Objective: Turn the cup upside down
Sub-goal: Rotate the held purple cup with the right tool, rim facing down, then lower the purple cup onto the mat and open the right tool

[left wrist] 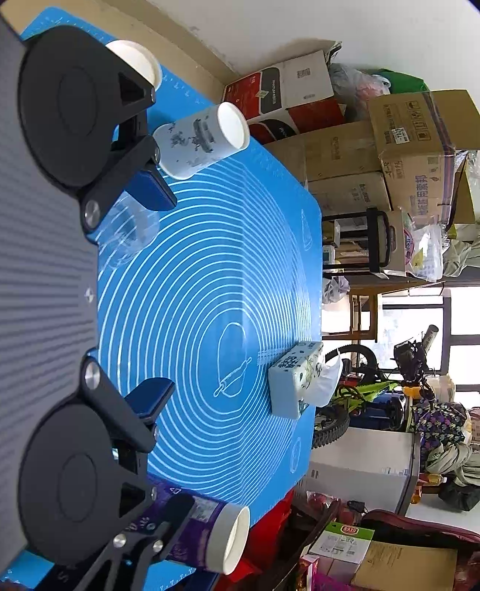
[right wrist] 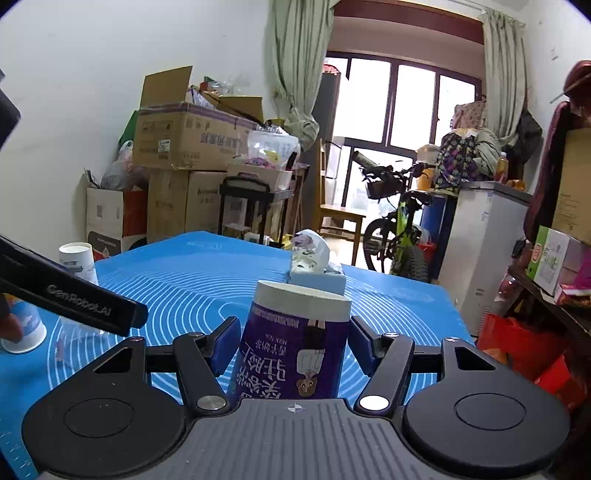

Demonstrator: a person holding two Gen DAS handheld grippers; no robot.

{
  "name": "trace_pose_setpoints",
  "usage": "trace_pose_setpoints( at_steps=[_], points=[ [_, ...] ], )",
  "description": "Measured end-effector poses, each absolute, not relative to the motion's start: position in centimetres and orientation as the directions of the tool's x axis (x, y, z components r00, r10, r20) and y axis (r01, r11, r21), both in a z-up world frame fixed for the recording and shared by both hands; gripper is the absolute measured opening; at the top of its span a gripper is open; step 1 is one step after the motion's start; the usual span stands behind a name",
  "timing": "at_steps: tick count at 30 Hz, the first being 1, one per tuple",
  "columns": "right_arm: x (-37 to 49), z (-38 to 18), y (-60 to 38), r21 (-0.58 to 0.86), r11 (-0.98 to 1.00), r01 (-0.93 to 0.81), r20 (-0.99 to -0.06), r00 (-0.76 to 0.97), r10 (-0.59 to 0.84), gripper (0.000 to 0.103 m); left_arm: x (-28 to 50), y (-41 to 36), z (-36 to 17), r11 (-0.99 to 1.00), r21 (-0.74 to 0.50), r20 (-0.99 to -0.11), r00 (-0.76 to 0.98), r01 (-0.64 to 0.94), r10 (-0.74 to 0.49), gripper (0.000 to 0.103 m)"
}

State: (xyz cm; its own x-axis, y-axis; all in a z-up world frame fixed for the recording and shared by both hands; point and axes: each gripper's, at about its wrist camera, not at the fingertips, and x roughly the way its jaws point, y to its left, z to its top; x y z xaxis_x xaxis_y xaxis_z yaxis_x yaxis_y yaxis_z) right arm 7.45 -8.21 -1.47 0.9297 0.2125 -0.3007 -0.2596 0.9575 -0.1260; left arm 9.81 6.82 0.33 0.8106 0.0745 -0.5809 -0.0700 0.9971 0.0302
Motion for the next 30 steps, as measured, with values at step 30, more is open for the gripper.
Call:
trace_pose_setpoints(
  at_steps=[30],
  points=[
    [1.6, -1.2, -10.6, -0.025, 0.966, -0.258, -0.357, 0.905, 0.233, 0.097, 4.6, 4.4, 0.6, 0.998, 0.071, -0.55, 0.834, 0.0, 0.039, 0.096]
  ],
)
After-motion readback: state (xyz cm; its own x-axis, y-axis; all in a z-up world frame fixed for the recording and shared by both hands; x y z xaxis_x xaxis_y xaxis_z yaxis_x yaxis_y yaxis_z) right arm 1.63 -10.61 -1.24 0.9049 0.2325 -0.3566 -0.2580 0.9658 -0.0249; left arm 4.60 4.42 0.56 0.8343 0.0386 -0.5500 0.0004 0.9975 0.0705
